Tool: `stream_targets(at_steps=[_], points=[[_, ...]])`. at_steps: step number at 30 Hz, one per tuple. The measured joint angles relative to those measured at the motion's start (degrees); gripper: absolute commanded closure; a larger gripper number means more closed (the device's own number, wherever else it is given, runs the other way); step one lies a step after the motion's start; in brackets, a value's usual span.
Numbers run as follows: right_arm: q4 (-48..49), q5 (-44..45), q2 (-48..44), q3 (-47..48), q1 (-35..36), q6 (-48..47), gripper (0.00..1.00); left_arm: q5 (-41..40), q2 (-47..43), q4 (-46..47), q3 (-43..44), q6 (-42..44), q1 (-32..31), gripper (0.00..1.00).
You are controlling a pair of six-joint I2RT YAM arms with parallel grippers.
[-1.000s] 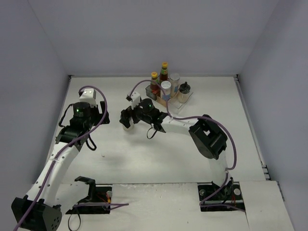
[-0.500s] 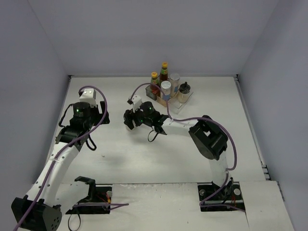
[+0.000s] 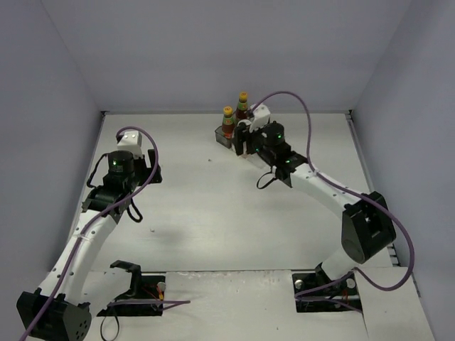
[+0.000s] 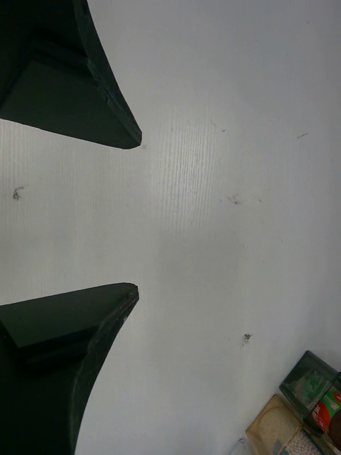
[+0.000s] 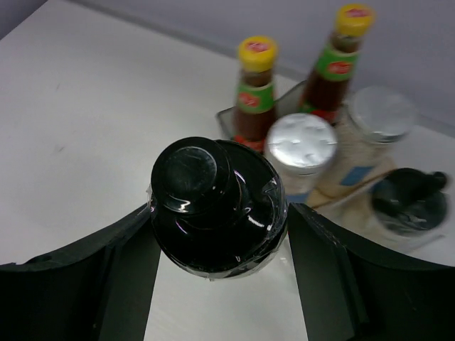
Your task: Organize the condiment bottles
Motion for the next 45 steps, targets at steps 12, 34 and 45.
stream_targets(at_steps=[12, 34, 45], points=[[-1.6, 1.1, 0.2, 0.0, -11.7, 1.4, 1.00, 0.0, 0.4, 0.0, 0.0, 0.0, 0.0, 0.23], [4.1, 0.2, 11.6, -0.9, -14.0, 4.6, 1.00, 0.0, 1.0, 0.0, 0.0, 0.0, 0.0, 0.23], [6.8, -1.6, 14.4, -2.7, -14.2, 6.9, 0.97, 0.0, 1.0, 0.0, 0.0, 0.0, 0.0, 0.23]])
